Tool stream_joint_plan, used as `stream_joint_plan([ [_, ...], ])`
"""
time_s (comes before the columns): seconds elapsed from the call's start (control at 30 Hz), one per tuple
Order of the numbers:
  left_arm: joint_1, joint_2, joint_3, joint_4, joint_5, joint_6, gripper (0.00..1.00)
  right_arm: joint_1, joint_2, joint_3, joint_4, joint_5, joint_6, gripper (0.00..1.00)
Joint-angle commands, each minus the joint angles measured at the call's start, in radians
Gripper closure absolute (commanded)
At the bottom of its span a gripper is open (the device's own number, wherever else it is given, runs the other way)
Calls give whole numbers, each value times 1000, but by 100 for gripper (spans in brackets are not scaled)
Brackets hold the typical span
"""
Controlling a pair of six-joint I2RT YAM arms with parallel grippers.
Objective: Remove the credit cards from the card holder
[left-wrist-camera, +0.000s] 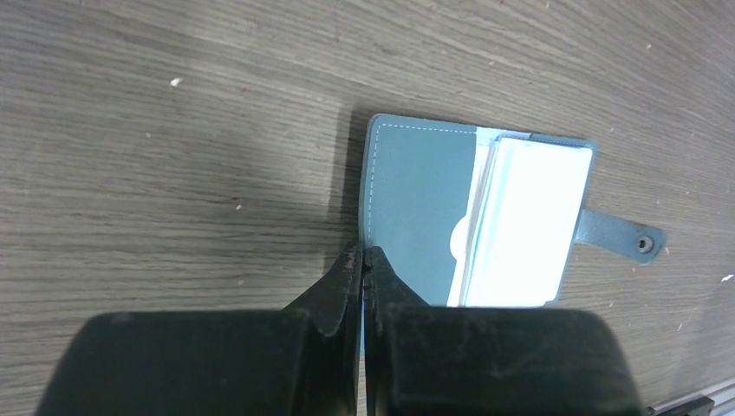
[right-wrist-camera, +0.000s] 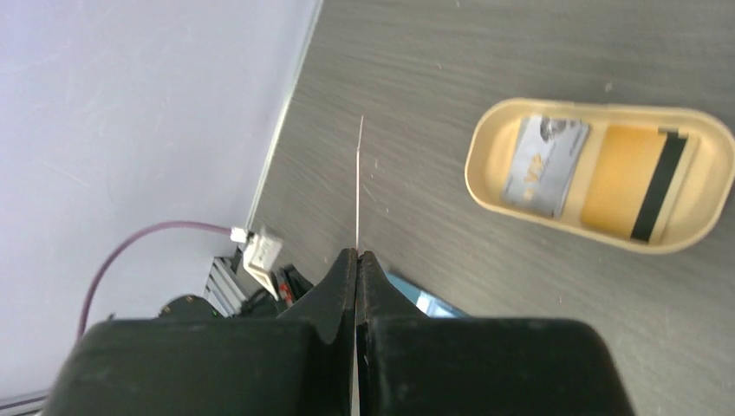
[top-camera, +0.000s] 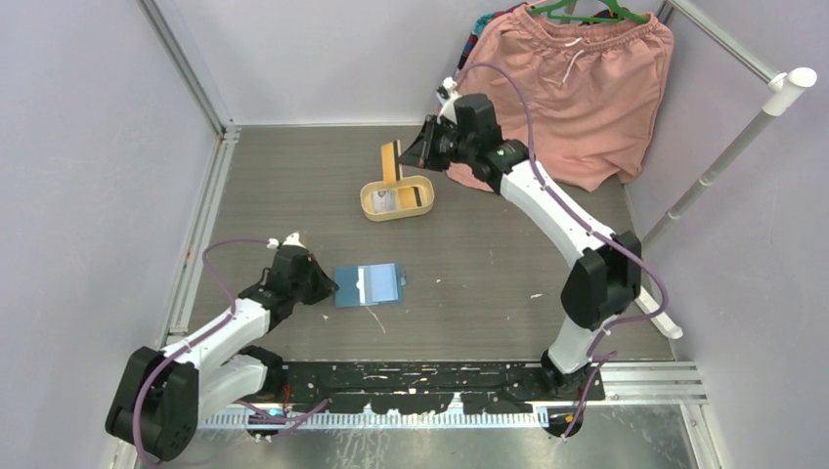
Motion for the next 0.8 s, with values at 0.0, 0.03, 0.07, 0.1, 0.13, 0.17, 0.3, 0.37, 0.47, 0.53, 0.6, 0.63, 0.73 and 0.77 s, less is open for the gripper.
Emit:
stream_joint_plan([
  [0.0,4,1,-24,75,-14,-16,100,-27,117,166,-68,-96,-40,99],
  [0.03,4,1,-26,76,-14,-16,100,-31,140,185,-68,-104,-37,99],
  [0.07,4,0,-29,78,-14,-16,100,-33,161,201,-67,-106,-36,99],
  [0.1,4,-2,-34,82,-14,-16,100,-34,182,219,-67,-106,-39,99],
  [0.13,4,-1,-37,86,-14,-15,100,-35,202,239,-68,-106,-40,99],
  [0.17,3,-2,-37,85,-14,-13,100,-39,226,259,-71,-108,-39,99],
  [0.3,4,5,-36,86,-14,-11,100,-54,324,347,-98,-110,-44,99],
  [0.37,4,9,-34,87,-14,-9,100,-60,369,392,-124,-109,-49,99],
  [0.47,4,17,-32,83,-18,-2,100,-69,417,425,-139,-102,-54,99],
  [0.53,4,23,-33,85,-25,1,100,-72,434,414,-130,-93,-54,99],
  [0.6,4,31,-34,90,-29,0,100,-80,452,402,-122,-94,-51,99],
  [0.63,4,38,-34,95,-26,-1,100,-82,458,398,-121,-94,-51,99],
  [0.73,4,56,-33,101,-24,-5,100,-91,471,372,-111,-94,-54,99],
  [0.77,4,62,-34,106,-23,-7,100,-93,475,365,-110,-94,-55,99],
])
